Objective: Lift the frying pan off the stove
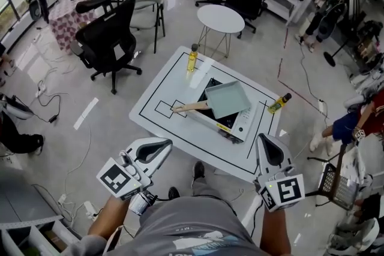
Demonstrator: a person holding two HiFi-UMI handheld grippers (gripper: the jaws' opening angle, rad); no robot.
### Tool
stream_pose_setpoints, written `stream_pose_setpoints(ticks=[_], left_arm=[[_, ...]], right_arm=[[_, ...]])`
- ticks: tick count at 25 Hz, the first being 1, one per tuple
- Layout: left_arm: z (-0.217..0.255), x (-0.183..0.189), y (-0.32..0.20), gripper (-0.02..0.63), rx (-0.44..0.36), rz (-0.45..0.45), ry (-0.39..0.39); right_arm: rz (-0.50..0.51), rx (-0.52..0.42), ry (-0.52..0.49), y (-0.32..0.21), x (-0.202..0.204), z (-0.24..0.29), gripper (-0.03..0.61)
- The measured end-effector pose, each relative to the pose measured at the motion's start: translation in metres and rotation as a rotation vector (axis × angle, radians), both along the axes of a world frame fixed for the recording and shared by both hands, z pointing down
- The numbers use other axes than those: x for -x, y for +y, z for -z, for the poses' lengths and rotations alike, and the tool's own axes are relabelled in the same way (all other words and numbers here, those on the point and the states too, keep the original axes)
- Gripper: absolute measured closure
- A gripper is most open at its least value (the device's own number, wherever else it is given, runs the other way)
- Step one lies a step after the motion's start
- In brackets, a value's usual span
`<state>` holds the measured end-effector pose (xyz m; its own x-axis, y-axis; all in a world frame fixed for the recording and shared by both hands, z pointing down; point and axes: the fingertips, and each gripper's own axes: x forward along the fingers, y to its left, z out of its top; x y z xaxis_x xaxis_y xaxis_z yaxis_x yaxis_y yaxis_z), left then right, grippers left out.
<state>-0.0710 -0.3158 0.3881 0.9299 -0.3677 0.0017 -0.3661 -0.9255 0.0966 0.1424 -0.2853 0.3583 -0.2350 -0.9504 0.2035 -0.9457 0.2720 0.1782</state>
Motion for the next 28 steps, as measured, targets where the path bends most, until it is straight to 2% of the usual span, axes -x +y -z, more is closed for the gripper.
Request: stream_pose_setpoints(ticks=[6,15,22,28], left_arm=[[-0.006,-0.012,-0.028,0.617,0.015,0.036,-0.038],[-0.026,-0.055,-0.085,0.617,0.005,0.061,-0.13],[-0.07,-0.089,-0.124,0.614,-0.008,0.031,-0.275],[-0.12,-0.114,-0.151,0.551,-0.051,-0.027,-0.463]], right_arm=[[0.032,-0.005,-0.029,-0.041,-0.017,-0.005,0.566],[0.059,0.023,-0.055,-0.095,-0.057,-0.023,0.566],[0.067,0.055,-0.082,-0.124,-0.082,-0.049,0.566],[0.056,0.089,-0.109,-0.137,-0.1,-0.07,0.566]])
